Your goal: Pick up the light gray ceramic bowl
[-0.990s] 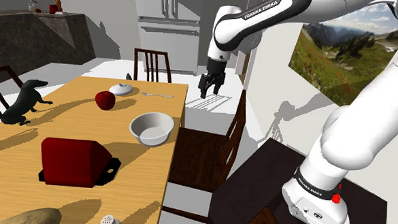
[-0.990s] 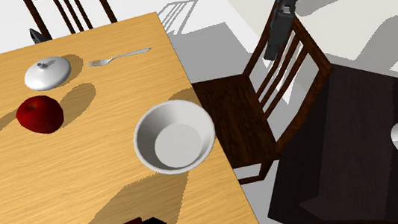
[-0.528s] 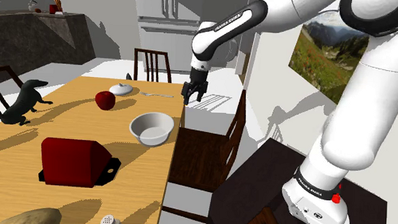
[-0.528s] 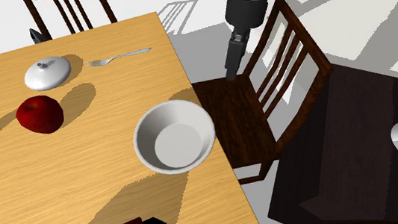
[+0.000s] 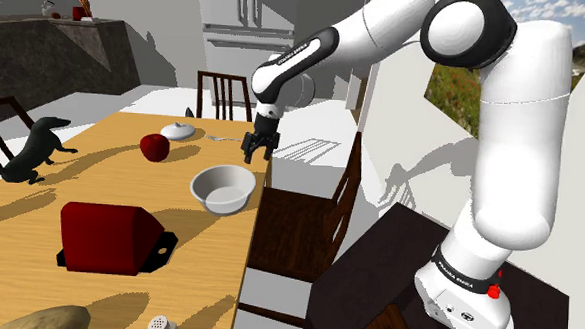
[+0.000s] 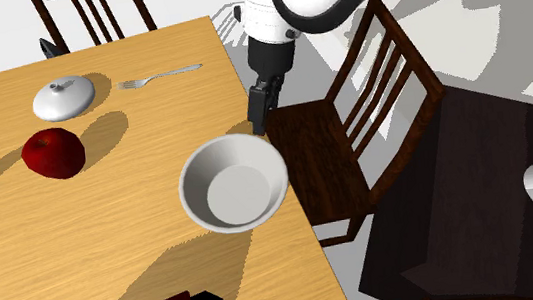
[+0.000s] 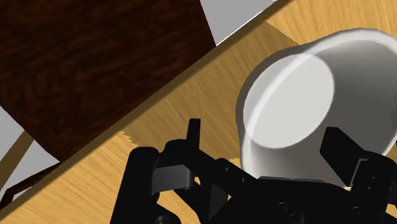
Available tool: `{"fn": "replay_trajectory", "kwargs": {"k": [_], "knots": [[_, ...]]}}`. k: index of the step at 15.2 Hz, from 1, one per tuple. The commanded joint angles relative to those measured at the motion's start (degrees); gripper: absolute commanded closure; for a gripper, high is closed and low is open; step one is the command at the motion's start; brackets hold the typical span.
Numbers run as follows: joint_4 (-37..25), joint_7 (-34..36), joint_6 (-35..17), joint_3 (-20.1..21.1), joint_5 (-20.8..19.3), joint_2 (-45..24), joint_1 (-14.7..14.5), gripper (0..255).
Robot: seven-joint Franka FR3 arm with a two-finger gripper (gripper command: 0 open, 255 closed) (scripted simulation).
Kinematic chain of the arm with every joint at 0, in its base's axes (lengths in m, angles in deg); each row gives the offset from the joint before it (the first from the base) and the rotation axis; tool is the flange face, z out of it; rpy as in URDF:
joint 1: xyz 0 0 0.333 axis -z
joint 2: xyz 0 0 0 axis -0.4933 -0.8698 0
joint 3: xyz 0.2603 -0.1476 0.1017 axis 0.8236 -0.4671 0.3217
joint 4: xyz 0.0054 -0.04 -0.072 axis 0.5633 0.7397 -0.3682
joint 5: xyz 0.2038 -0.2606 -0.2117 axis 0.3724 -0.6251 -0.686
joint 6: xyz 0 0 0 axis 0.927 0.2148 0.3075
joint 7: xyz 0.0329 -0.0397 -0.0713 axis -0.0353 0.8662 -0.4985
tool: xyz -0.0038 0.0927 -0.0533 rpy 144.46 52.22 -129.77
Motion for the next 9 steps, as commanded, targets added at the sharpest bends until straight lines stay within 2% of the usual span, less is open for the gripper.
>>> {"fn": "replay_trajectory", "kwargs": {"k": [1, 3, 9], "knots": [[-4.57, -0.22, 0.3, 0.74, 1.14, -4.34, -0.02, 0], [-9.43, -0.46, 0.7, 1.45, 2.04, -8.9, 0.07, 0], [-9.67, -1.64, -1.8, 1.85, 2.76, -11.78, 0.18, 0]]}}
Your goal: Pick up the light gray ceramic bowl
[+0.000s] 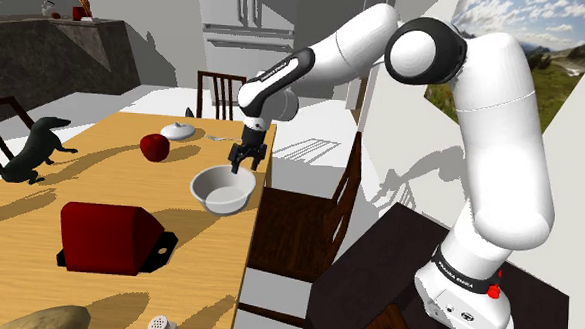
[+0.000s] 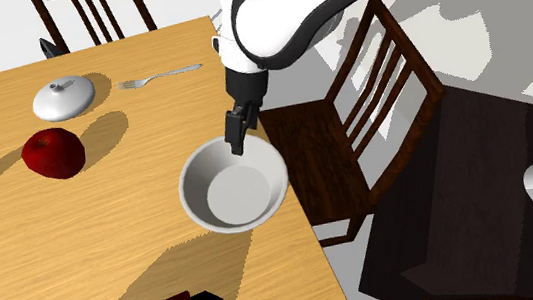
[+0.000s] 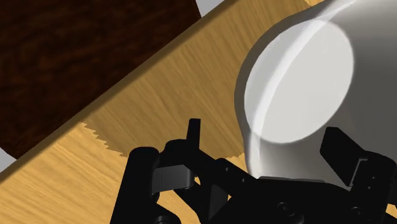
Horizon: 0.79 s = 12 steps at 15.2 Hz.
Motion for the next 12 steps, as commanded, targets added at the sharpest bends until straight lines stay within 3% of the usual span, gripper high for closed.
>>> {"fn": "replay_trajectory", "kwargs": {"k": [1, 4, 5, 12], "knots": [[0.01, -0.37, -0.98, 0.14, 0.25, -0.97, -0.02, 0], [0.03, -0.73, -1.75, 0.25, 0.45, -1.76, 0.01, 0], [-0.01, -0.69, -1.71, 0.25, 0.43, -1.75, -0.01, 255], [0.0, -0.68, -1.71, 0.25, 0.43, -1.75, -0.02, 255]]}}
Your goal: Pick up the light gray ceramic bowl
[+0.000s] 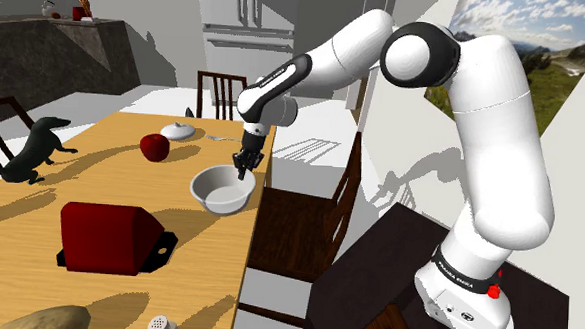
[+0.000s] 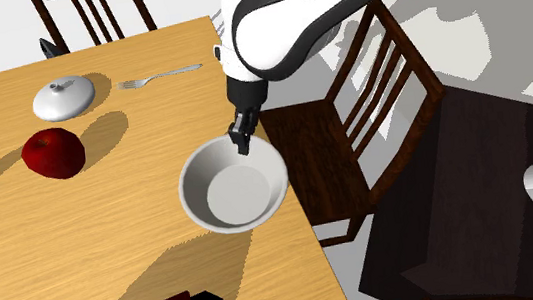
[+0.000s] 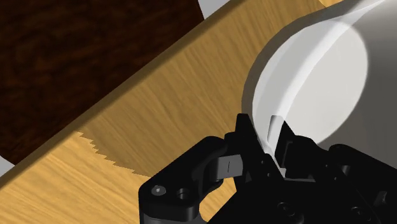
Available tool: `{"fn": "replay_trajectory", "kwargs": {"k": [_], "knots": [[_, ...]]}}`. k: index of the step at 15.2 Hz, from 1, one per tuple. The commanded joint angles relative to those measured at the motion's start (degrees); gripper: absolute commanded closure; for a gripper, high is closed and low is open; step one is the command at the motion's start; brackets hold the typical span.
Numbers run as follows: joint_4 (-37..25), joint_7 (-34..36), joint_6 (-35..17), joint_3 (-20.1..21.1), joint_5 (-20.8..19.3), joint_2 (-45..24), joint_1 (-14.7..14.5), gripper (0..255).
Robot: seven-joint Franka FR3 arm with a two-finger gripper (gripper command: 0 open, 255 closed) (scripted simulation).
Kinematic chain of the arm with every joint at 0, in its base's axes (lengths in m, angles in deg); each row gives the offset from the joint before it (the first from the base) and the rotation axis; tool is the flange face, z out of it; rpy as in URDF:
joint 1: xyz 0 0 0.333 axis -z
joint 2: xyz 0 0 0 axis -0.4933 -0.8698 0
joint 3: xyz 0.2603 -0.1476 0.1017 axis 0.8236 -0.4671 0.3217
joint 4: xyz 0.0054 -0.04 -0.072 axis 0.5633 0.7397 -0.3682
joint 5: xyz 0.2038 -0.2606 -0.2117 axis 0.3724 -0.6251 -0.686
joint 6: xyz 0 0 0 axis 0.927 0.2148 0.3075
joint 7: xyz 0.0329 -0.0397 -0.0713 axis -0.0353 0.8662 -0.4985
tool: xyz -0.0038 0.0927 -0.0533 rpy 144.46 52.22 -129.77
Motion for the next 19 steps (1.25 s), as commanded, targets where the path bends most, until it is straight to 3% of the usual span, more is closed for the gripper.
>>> {"fn": "replay_trajectory", "kwargs": {"k": [1, 19], "knots": [[0.02, 0.01, -0.01, 0.01, -0.01, -0.04, -0.02, 255], [-1.42, 3.52, 7.85, -0.88, -1.95, 6.8, -0.21, 255]]}}
